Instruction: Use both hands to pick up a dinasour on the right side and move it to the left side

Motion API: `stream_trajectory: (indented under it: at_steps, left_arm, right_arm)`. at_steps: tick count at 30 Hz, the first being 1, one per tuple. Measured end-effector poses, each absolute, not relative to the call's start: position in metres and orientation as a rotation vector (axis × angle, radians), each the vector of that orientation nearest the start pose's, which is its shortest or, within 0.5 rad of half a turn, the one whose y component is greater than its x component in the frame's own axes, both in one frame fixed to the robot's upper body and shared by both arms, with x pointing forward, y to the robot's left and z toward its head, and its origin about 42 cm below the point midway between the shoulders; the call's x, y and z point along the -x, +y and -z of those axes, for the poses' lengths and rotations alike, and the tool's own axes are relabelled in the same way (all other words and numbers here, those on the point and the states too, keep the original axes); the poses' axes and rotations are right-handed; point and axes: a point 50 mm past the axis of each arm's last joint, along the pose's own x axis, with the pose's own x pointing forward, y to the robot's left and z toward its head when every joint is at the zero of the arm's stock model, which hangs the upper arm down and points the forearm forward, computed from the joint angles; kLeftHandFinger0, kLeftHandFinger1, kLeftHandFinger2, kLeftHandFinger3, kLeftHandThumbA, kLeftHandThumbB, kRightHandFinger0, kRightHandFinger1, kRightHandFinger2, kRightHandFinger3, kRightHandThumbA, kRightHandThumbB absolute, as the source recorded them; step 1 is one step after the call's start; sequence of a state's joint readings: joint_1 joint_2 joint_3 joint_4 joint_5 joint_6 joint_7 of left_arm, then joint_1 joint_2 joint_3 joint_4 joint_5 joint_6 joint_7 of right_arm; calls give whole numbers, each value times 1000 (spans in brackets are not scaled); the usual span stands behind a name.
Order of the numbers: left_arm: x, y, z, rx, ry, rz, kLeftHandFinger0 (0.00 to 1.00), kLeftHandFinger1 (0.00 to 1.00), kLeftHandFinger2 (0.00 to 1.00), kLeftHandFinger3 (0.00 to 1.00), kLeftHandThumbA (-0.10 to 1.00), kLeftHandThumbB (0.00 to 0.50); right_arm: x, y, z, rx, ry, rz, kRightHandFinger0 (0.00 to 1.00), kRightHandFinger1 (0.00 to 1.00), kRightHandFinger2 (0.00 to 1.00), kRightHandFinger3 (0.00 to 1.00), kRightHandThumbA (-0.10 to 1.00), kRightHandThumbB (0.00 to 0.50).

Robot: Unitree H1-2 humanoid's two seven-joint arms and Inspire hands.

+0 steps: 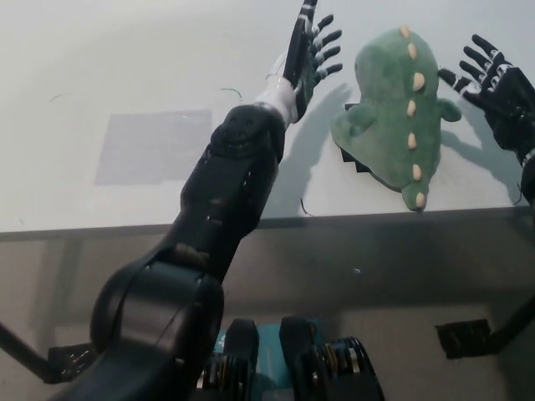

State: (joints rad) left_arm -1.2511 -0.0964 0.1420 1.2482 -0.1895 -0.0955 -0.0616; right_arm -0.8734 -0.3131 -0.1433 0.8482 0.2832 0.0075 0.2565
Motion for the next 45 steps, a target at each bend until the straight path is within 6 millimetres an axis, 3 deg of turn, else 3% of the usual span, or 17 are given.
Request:
stream_trajectory:
  at_steps: [5,8,11,13,15,20,22,25,28,36,45]
  left_arm:
    - [-566,41,-300,199,8,330,1000,1000,1000,1000,1000,445]
    - [-565,42,-293,193,32,326,1000,1000,1000,1000,1000,414]
    - [-564,43,-286,184,49,322,1000,1000,1000,1000,1000,376]
    - [-564,45,-281,179,57,319,1000,1000,1000,1000,1000,403]
    - [-561,48,-270,168,74,315,1000,1000,1000,1000,1000,404]
    - [-554,52,-246,133,114,309,1000,1000,1000,1000,1000,397]
    - [-554,53,-243,122,118,310,1000,1000,1000,1000,1000,409]
    - [-553,52,-243,115,119,313,1000,1000,1000,1000,1000,421]
    - [-552,51,-240,101,126,317,1000,1000,1000,1000,1000,434]
    - [-537,50,-204,94,191,322,1000,1000,1000,1000,1000,438]
    - [-539,51,-206,104,189,317,1000,1000,1000,1000,1000,438]
  right_arm:
    - [-540,-302,-246,-87,-52,-133,1000,1000,1000,1000,1000,340]
    - [-542,-302,-243,-88,-41,-128,1000,1000,1000,1000,1000,339]
    - [-542,-303,-236,-91,-24,-122,1000,1000,1000,1000,1000,304]
    - [-541,-304,-233,-92,-15,-119,1000,1000,1000,1000,1000,309]
    - [-539,-305,-229,-93,-10,-116,1000,1000,1000,1000,1000,325]
    - [-535,-308,-222,-95,-2,-111,1000,1000,1000,1000,1000,306]
    - [-535,-308,-222,-96,-3,-111,1000,1000,1000,1000,1000,307]
    - [-535,-307,-223,-96,-9,-112,1000,1000,1000,1000,1000,349]
    - [-532,-307,-220,-100,-10,-110,1000,1000,1000,1000,1000,314]
    - [-513,-289,-177,-148,49,-120,1000,1000,1000,1000,1000,351]
    - [-517,-284,-179,-164,51,-121,1000,1000,1000,1000,1000,346]
